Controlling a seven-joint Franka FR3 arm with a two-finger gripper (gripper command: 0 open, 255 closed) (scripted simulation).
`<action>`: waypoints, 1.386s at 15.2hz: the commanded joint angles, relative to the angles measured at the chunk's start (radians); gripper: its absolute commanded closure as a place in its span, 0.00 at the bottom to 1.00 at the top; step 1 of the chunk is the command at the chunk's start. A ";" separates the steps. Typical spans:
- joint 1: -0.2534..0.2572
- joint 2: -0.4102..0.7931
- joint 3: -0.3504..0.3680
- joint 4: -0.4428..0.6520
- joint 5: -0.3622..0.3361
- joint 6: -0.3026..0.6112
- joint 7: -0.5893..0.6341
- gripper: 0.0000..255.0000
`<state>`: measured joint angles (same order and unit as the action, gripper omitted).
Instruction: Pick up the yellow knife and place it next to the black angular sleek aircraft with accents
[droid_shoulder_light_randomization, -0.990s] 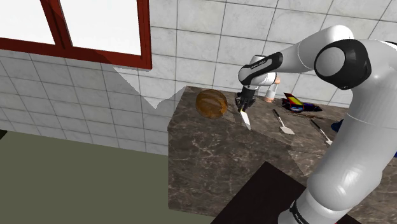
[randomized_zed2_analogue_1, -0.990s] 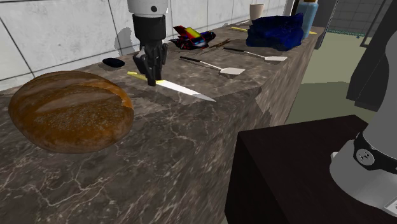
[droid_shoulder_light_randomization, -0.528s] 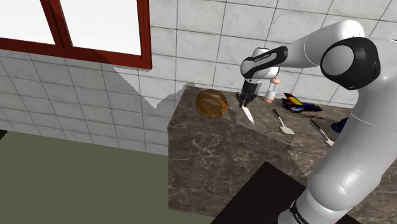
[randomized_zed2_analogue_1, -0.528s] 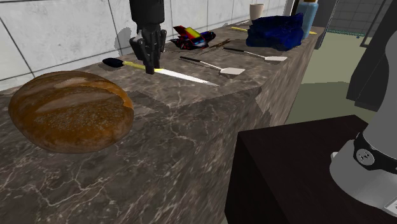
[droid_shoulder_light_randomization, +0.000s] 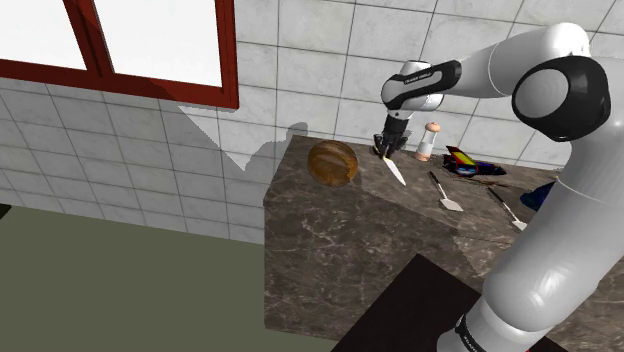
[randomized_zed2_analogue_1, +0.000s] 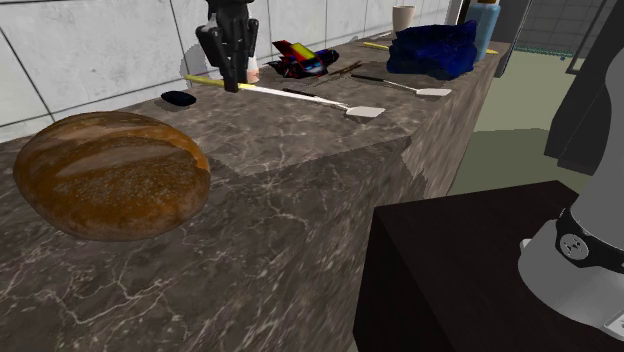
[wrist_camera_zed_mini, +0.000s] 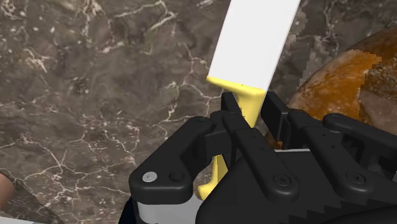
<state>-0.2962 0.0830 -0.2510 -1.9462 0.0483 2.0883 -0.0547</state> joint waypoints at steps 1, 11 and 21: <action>0.000 -0.010 0.000 0.017 -0.004 -0.027 0.003 1.00; 0.001 -0.036 -0.001 0.122 -0.013 -0.157 0.011 1.00; -0.117 0.035 -0.096 0.212 0.030 -0.188 -0.211 1.00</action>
<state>-0.3991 0.1093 -0.3366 -1.7468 0.0724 1.9060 -0.2398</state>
